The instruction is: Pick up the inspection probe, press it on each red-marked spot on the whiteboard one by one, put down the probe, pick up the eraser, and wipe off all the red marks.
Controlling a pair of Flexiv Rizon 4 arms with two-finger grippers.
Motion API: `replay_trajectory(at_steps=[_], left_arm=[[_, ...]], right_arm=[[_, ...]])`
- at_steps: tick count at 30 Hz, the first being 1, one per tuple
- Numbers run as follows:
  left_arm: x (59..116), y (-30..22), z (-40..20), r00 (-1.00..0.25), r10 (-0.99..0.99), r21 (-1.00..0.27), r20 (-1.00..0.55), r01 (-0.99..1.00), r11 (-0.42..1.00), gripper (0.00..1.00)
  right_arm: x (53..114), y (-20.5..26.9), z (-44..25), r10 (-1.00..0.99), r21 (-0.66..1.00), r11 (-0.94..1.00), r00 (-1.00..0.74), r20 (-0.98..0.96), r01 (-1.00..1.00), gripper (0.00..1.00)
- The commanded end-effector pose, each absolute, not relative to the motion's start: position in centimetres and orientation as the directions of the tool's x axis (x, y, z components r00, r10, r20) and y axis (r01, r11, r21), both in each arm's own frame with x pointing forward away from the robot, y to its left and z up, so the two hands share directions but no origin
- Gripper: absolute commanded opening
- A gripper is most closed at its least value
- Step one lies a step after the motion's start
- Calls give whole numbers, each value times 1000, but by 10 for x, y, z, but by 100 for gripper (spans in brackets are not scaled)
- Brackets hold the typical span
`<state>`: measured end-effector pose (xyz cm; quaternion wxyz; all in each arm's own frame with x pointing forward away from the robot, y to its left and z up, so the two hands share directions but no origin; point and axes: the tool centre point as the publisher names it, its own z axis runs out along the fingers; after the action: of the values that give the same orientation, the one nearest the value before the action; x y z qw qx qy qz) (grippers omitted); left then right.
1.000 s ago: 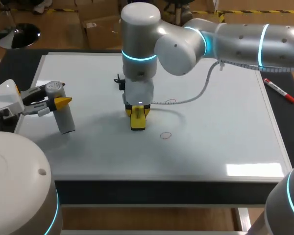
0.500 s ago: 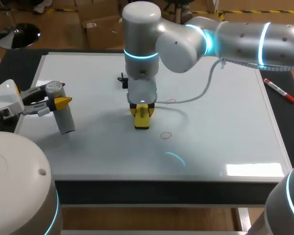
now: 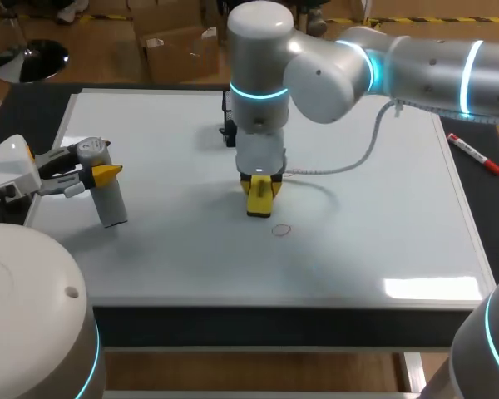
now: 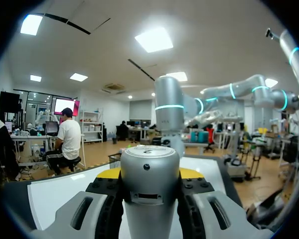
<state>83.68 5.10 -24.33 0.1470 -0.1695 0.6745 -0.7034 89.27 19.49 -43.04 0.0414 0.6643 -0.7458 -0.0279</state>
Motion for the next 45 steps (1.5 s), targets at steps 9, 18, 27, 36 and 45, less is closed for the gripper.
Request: replay_trajectory(at_steps=[9, 18, 27, 36, 45], left_arm=[[836, 51, -242, -900, -435, -999, 40, -22, -47, 0], [836, 51, -242, -900, -435, -999, 40, -22, -47, 0], [836, 51, -242, -900, -435, -999, 40, -22, -47, 0], [836, 51, -242, -900, -435, -999, 40, -22, -47, 0], [836, 51, -242, -900, -435, -999, 40, -22, -47, 0]], right_arm=[[897, 129, -394, -963, 50, 268, -267, 22, -962, 0], [891, 45, -380, -879, 24, 477, -477, 19, -878, 0], [876, -25, -369, -773, 14, 635, -635, -8, -773, 0], [854, -80, -369, -670, 13, 742, -742, -4, -670, 0], [830, -118, -374, -579, 17, 815, -815, -14, -579, 0]])
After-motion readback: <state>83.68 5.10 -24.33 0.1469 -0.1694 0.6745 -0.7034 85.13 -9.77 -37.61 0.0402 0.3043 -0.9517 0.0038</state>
